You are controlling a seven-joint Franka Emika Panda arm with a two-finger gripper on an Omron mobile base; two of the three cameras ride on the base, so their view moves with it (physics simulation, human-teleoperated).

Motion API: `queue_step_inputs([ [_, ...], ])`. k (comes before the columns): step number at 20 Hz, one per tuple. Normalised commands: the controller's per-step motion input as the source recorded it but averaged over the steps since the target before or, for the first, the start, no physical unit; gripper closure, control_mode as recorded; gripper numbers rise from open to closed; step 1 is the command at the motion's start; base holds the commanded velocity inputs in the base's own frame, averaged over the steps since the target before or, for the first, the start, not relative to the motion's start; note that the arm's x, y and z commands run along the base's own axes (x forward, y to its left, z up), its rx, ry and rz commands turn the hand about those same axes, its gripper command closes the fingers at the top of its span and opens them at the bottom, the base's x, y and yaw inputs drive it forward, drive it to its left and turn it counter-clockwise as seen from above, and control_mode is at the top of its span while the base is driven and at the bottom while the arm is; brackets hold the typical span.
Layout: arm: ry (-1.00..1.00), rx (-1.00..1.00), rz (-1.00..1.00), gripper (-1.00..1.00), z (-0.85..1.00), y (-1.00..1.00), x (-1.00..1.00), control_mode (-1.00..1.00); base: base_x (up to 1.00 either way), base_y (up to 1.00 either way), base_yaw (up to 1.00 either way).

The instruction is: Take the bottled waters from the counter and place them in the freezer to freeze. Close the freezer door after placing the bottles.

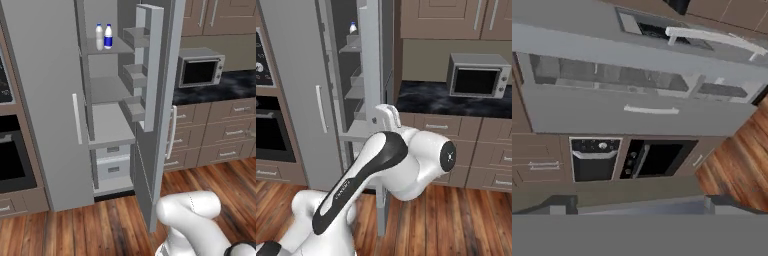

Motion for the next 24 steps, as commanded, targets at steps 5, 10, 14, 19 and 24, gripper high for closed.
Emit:
queue_step_inputs([
  [5, 0.10, 0.31, 0.22, -1.00, -0.24, 0.00, 1.00, -1.00, 0.00, 0.00, 0.00],
  [10, 0.01, 0.01, 0.42, -1.00, -0.18, 0.00, 0.91, -1.00, 0.00, 0.00, 0.00],
  [14, -0.10, -0.04, 0.36, -1.00, -0.16, 0.00, 0.87, -1.00, 0.00, 0.00, 0.00],
  [19, -0.18, 0.00, 0.46, -1.00, -0.20, 0.00, 0.62, -1.00, 0.00, 0.00, 0.00],
  [24, -0.01, -0.01, 0.07, -1.00, -0.03, 0.20, 0.52, -1.00, 0.00, 0.00, 0.00],
])
